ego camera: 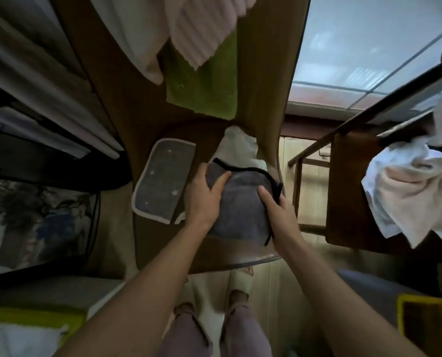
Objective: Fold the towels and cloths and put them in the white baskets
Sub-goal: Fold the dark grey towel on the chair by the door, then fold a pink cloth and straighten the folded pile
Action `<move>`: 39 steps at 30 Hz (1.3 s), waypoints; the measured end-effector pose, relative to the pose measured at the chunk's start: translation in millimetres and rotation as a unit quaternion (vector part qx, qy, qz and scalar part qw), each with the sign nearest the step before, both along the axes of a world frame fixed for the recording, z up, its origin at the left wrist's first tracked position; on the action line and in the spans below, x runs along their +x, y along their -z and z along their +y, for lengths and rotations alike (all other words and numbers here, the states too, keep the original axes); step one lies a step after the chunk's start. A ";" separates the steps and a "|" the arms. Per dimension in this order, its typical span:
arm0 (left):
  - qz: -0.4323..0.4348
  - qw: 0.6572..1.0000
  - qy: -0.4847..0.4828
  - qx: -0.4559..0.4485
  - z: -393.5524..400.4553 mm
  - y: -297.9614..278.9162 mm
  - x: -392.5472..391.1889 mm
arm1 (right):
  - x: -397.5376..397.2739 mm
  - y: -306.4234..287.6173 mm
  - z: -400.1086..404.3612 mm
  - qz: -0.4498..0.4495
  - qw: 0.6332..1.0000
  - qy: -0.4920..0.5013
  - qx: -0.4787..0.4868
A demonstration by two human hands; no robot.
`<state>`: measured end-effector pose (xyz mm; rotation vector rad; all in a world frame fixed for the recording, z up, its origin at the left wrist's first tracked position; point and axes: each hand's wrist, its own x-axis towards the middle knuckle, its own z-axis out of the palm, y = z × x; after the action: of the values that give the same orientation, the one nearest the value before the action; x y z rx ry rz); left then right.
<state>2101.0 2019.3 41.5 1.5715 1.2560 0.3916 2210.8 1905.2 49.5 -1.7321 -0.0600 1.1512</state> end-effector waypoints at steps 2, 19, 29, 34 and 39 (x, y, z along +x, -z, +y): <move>0.005 1.000 0.005 -0.021 3.2 25.0 14.7 | 19.7 22.7 1.2 -0.019 1.000 -0.024 0.002; 0.110 0.987 -0.113 0.007 16.7 73.8 22.5 | 107.9 105.3 33.8 -0.001 0.994 0.110 0.029; 0.196 0.954 -0.223 0.033 35.3 53.2 -36.8 | 76.0 117.4 123.5 -0.201 0.967 -0.148 -0.039; 0.167 0.964 -0.204 0.025 38.0 74.1 -35.8 | 57.6 123.8 129.1 -0.556 0.769 -0.311 -0.058; 0.194 0.964 -0.176 0.039 39.3 79.2 -35.8 | 60.3 155.0 115.3 -0.576 0.596 -0.556 -0.055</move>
<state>2065.2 2058.7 -37.7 1.5366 1.8549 0.3699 2271.1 2020.5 -105.5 -2.2794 -2.1589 0.4896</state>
